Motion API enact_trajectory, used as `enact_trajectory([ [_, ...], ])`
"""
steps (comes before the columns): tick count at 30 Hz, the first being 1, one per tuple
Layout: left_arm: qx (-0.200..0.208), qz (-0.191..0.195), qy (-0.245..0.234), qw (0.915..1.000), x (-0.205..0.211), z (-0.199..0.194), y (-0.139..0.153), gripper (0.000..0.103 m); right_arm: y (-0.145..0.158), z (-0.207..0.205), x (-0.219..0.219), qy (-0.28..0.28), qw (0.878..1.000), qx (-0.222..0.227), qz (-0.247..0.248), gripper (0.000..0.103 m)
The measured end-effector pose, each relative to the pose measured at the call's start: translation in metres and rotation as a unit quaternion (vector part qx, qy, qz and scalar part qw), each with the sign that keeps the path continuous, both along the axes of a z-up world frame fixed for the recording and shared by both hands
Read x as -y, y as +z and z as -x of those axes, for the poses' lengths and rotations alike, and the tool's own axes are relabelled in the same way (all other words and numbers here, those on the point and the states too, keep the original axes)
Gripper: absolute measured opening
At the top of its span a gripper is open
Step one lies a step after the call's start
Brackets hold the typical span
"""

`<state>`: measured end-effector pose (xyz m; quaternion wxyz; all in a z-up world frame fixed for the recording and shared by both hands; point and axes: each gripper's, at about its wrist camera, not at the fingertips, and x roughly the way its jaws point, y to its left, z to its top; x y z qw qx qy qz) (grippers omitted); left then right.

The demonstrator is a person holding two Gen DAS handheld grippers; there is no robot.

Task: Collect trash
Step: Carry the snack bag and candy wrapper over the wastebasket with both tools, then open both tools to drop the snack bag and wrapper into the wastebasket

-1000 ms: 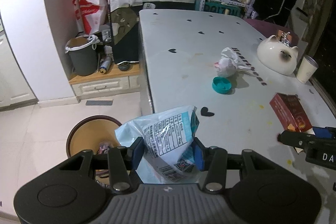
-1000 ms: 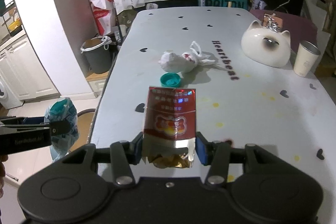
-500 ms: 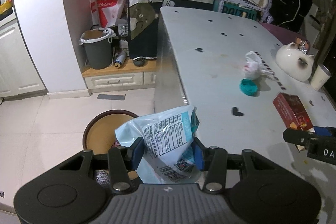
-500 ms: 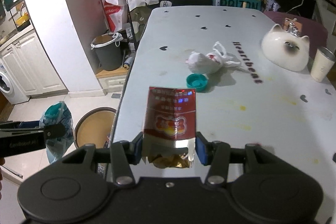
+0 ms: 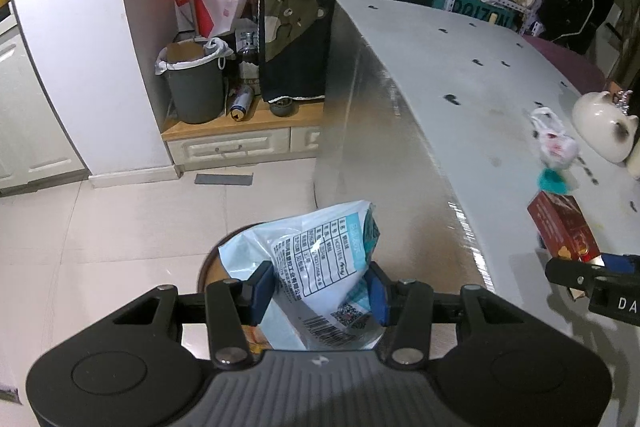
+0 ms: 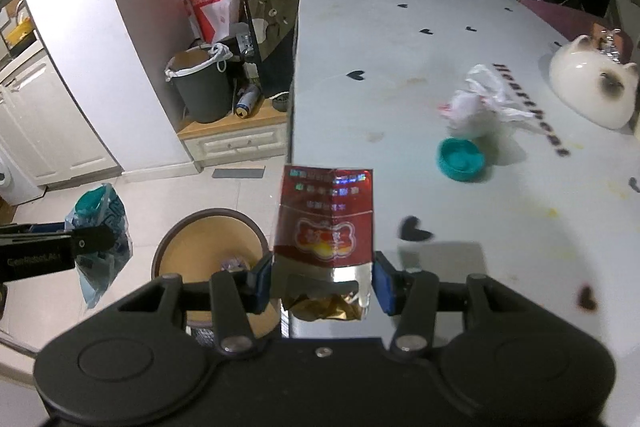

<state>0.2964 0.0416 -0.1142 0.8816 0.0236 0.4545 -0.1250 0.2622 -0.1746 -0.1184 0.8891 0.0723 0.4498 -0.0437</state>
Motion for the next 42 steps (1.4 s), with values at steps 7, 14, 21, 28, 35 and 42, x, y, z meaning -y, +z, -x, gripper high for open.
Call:
enact_trajectory([
  [7,-0.017,-0.002,0.001,0.9999,-0.039,-0.053,-0.015,0.049,-0.017,-0.051,-0.036,-0.003,1.0,-0.014,-0.005,0.05],
  [14,-0.053,0.011,0.017,0.9984,-0.068,-0.104,-0.039,0.049,-0.04,-0.099,-0.06,0.011,0.999,-0.042,-0.009,0.05],
  [21,-0.159,0.041,0.0,0.9865,-0.082,-0.142,-0.106,0.049,-0.078,-0.137,-0.076,0.023,0.995,-0.093,-0.035,0.05],
  [28,-0.233,0.042,-0.001,0.9715,-0.083,-0.162,-0.175,0.049,-0.142,-0.164,-0.094,0.031,0.98,-0.175,-0.086,0.05],
  [35,-0.265,0.069,0.039,0.9611,-0.1,-0.17,-0.214,0.05,-0.212,-0.171,-0.109,-0.023,0.963,-0.231,-0.139,0.052],
  [42,-0.277,0.083,0.069,0.9548,-0.117,-0.174,-0.23,0.05,-0.249,-0.171,-0.122,-0.037,0.949,-0.272,-0.159,0.057],
])
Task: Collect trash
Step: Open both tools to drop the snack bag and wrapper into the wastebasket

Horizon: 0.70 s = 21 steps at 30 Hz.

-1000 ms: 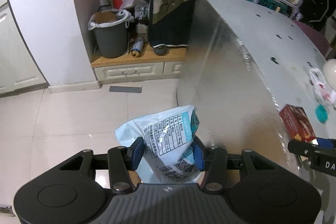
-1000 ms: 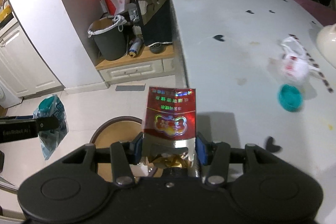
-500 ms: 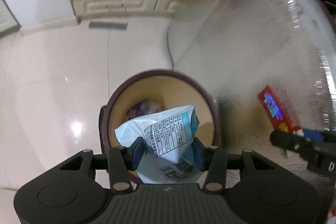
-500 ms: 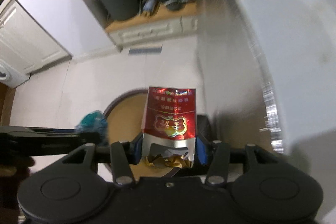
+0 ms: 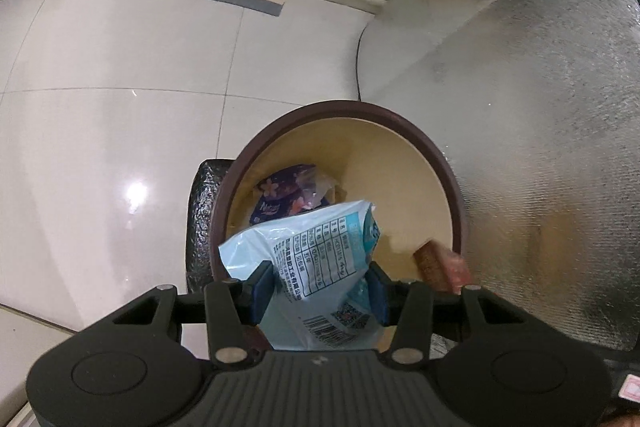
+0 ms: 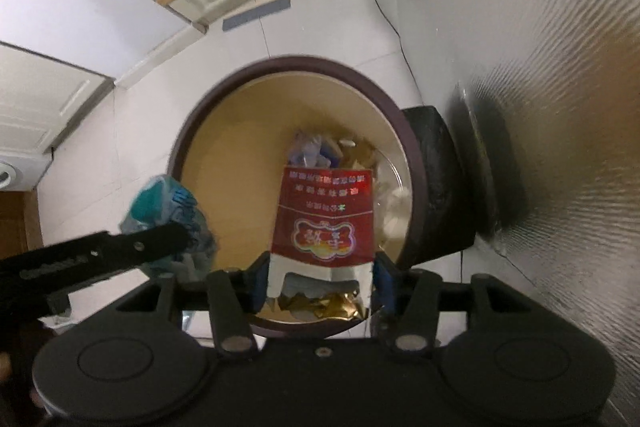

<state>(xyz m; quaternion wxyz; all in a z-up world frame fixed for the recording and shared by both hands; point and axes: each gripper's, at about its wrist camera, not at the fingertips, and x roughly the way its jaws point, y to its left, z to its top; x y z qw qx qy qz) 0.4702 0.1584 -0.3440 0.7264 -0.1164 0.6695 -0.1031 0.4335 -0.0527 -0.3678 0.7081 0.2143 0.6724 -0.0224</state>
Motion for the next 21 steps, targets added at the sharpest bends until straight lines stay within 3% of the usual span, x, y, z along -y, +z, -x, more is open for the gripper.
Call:
enact_trajectory([
  [3,-0.004,0.001,0.002,1.0,0.0,-0.002,-0.004,0.05,-0.004,0.001,-0.005,0.015,1.0,-0.005,0.016,0.071],
  [9,-0.014,0.007,-0.004,0.9999,0.011,-0.006,-0.014,0.05,-0.008,0.005,-0.01,0.059,0.997,-0.014,0.042,0.072],
  [16,-0.03,0.008,-0.015,0.9994,0.031,-0.012,-0.029,0.057,-0.007,0.009,0.007,0.065,0.997,-0.011,0.043,0.072],
  [18,-0.042,0.009,-0.018,0.9989,0.033,-0.009,-0.032,0.07,-0.006,0.01,0.01,0.067,0.997,-0.01,0.043,0.072],
  [21,-0.049,-0.004,-0.016,0.9987,0.032,-0.005,-0.036,0.077,-0.005,0.012,0.012,0.067,0.997,-0.012,0.045,0.072],
])
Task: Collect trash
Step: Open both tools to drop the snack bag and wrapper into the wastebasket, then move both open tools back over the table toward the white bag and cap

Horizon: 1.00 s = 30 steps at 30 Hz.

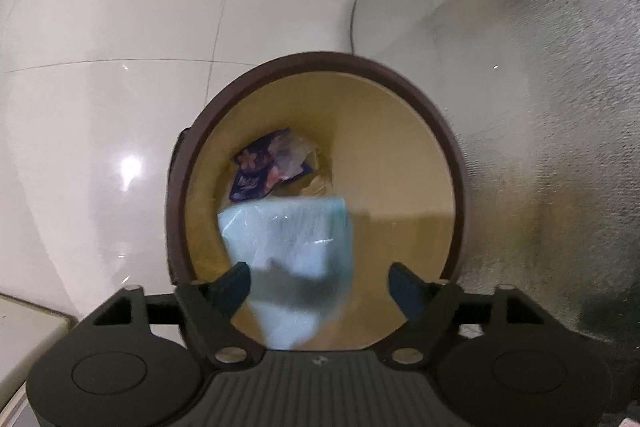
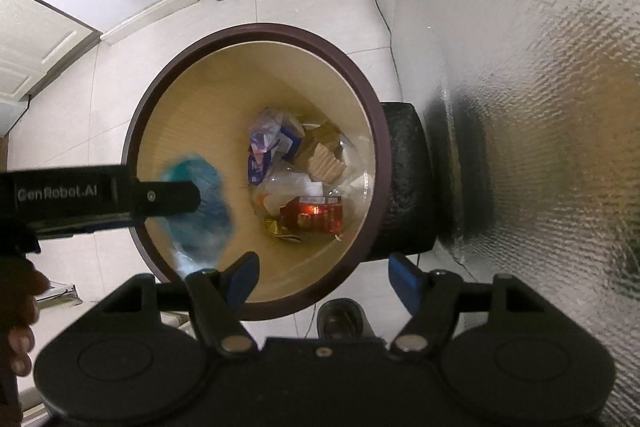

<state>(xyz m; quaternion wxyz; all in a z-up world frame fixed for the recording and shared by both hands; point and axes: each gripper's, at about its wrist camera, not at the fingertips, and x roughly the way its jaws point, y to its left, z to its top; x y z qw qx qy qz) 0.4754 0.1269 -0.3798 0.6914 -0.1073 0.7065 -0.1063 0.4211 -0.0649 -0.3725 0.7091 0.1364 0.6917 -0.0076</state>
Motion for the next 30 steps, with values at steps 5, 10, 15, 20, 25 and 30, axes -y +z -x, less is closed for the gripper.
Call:
enact_trajectory([
  [5,-0.003,-0.022,0.002,0.9997,-0.009,0.006,0.001,0.077,0.001,0.002,0.001,0.004,1.0,-0.004,0.003,0.072],
  [10,-0.001,-0.037,-0.009,0.9993,-0.013,0.013,0.009,0.078,0.006,0.003,-0.001,0.009,1.0,-0.003,0.005,0.072],
  [15,0.005,-0.047,-0.014,0.9988,-0.02,0.021,0.023,0.082,0.017,0.005,-0.001,0.017,1.0,0.01,0.008,0.072],
  [20,0.016,-0.054,-0.012,0.9983,-0.023,0.029,0.037,0.088,0.03,0.007,0.0,0.023,0.999,0.022,0.015,0.072],
  [25,0.031,-0.058,-0.012,0.9978,-0.025,0.036,0.052,0.095,0.045,0.011,-0.001,0.039,0.998,0.04,0.027,0.074],
  [30,0.047,-0.059,-0.007,0.9972,-0.03,0.044,0.069,0.103,0.066,0.014,0.0,0.043,0.996,0.06,0.041,0.081],
])
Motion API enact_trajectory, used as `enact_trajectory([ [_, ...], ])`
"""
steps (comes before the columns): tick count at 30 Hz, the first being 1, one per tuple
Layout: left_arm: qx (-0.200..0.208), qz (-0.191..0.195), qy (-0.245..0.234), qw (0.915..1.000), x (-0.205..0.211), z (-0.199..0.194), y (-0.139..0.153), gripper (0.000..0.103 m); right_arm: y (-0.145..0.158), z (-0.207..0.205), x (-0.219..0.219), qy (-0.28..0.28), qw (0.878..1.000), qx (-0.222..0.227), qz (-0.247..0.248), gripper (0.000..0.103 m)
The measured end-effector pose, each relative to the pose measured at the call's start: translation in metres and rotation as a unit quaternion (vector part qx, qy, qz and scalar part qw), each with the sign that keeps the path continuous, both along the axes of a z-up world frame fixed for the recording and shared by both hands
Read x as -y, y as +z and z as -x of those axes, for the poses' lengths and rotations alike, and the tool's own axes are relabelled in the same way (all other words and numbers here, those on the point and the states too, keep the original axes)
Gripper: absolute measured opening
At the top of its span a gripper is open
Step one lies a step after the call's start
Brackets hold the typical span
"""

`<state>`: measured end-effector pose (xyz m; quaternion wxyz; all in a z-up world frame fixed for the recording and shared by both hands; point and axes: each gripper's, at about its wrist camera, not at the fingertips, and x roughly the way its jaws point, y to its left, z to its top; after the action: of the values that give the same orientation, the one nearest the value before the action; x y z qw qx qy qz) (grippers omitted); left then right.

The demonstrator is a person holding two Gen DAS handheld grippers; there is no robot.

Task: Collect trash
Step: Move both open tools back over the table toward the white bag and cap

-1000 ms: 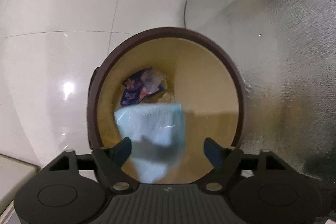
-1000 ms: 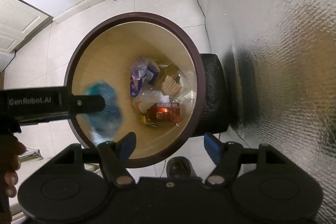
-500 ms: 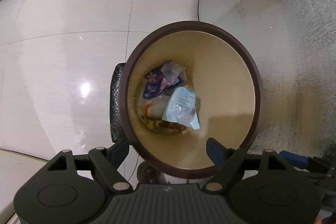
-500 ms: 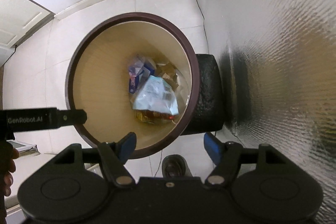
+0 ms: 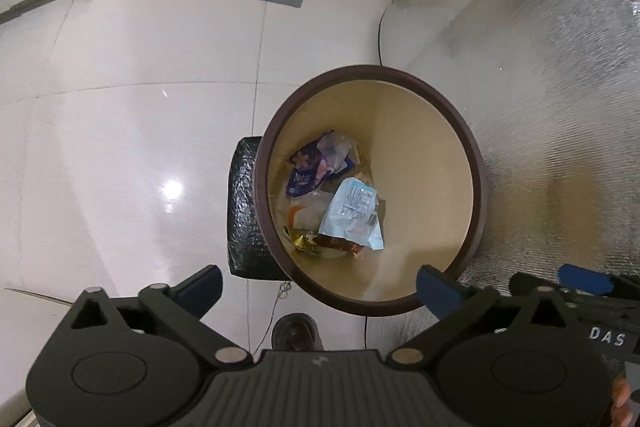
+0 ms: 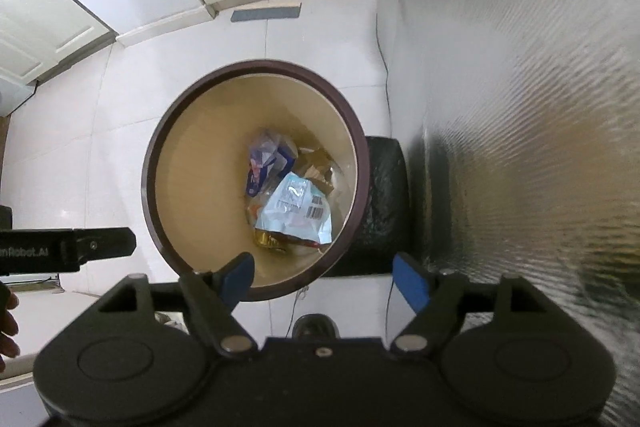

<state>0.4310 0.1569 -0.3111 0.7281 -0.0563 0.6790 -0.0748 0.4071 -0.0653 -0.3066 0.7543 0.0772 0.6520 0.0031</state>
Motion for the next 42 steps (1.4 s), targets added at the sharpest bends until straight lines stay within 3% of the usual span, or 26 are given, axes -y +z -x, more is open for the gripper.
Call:
enact_trajectory([
  [11,0.057,-0.006,-0.01,0.9983,-0.004,0.024,0.049,0.103,0.054,0.016,0.004,-0.004,0.998,0.059,0.021,0.102],
  [28,0.132,0.005,-0.005,0.9913,-0.008,0.07,0.126,0.103,0.126,0.057,0.0,0.002,0.991,0.129,0.042,0.103],
  [42,0.214,0.024,0.005,0.9764,0.018,0.118,0.195,0.103,0.202,0.117,0.032,-0.021,0.975,0.216,0.042,0.103],
])
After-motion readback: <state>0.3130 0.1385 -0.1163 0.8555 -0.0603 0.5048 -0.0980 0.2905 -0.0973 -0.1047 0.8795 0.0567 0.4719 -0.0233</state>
